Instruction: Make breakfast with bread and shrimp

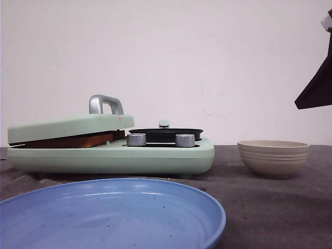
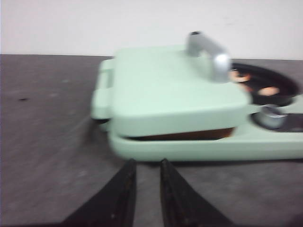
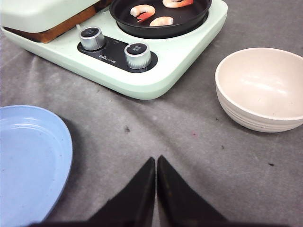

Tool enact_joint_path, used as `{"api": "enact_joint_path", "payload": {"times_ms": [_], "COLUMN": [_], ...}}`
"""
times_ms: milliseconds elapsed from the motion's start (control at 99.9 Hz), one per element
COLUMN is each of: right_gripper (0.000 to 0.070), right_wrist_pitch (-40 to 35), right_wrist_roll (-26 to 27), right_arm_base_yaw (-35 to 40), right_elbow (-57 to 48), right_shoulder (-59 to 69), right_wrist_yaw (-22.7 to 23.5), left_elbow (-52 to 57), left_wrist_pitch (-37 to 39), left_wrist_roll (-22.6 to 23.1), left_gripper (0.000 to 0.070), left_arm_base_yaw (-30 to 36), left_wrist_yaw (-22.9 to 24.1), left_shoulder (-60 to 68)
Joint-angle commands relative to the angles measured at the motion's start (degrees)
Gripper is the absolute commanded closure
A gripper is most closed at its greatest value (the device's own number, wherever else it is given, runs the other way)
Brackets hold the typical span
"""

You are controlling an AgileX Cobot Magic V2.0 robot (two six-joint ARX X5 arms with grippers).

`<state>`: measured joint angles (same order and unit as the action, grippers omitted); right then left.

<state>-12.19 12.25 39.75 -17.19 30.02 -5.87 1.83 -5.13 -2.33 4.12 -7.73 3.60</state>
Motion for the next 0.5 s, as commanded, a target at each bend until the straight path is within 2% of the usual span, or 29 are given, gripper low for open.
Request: {"api": "enact_joint_path", "payload": {"times_ms": [0,110,490], "right_gripper": [0.0700,0.0700,0.0700], "right_wrist_pitch": [0.6,0.6,1.0], "right_wrist_roll": [0.2,0.2,0.2], "right_arm_base_yaw": [0.5,0.5,0.5], "right_elbow": [-0.1,-0.1,-0.1], "right_shoulder": [0.1,0.1,0.1], "right_wrist_yaw": [-0.2,-0.2,-0.2], "left_elbow": [-1.0,-1.0,-1.0], "left_wrist_pitch": [-0.7,-5.3,-5.1], "left_wrist_roll": [1.8,1.9,3.2], "left_gripper": [0.0700,0.0700,0.0700], "left_arm_base_yaw": [-2.1,-4.6,-4.9], "left_wrist_yaw": [-2.1,-3.1,-2.8], "left_shoulder": [-1.9,-3.4,-3.4]}}
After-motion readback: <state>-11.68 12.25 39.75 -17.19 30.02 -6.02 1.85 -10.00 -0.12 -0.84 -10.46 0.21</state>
